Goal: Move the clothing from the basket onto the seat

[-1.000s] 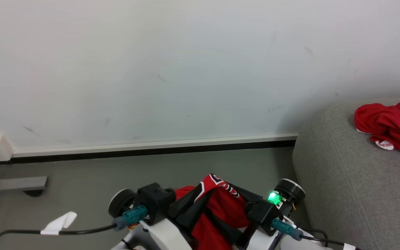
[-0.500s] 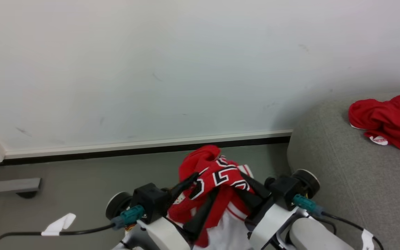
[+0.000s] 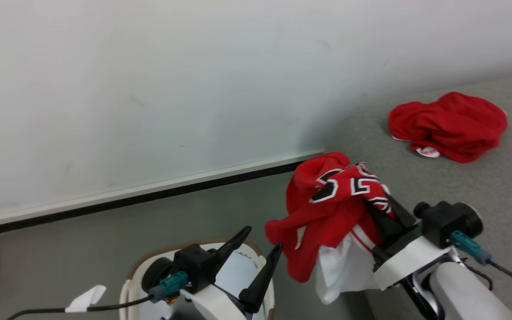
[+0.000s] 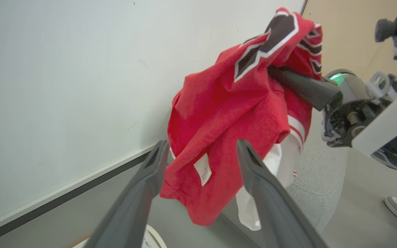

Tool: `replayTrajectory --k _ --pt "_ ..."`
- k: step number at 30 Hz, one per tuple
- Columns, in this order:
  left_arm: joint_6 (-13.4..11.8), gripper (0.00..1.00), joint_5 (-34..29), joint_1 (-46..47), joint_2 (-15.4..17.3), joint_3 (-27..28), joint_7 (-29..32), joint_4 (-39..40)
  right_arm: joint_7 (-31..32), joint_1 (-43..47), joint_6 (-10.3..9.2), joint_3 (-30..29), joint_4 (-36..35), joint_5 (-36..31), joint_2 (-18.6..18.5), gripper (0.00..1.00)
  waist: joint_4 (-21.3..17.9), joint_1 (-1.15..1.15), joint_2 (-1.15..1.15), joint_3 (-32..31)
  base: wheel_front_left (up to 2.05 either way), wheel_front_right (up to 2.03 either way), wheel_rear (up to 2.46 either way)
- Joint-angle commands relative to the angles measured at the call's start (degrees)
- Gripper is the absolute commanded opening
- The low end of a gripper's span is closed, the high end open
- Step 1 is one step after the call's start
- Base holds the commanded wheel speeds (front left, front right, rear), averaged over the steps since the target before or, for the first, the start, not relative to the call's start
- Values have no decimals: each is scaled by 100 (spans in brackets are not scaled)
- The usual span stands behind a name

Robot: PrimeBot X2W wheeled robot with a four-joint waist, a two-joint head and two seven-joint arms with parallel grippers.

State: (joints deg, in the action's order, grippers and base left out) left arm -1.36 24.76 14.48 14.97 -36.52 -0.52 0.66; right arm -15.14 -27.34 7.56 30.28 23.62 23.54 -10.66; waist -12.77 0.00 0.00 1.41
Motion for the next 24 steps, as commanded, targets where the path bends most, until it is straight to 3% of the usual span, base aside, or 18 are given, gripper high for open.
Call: replayTrajectory --k 1,7,13,18,24 --pt "5 100 -36 21 -19 -8 -50 -52 0 86 -15 -142 -71 -69 -49 0 -287 0 0 84 0 0 0" --pt "30 100 -72 112 -77 -53 -177 -223 0 251 -15 -737 -260 -209 -132 0 -713 0 0 202 0 0 0" --pt "31 100 -93 205 -109 -87 -239 -303 0 368 -15 -1019 -382 -337 -109 0 -892 0 0 347 0 0 0" --pt "68 100 -154 421 -116 -115 -206 -263 0 208 -15 -1476 -453 -418 -97 0 -788 0 0 766 0 0 0" --pt "164 100 -270 932 -103 -110 -142 -188 0 -550 -15 -2407 -459 -797 -56 0 -410 0 0 1764 0 0 0"
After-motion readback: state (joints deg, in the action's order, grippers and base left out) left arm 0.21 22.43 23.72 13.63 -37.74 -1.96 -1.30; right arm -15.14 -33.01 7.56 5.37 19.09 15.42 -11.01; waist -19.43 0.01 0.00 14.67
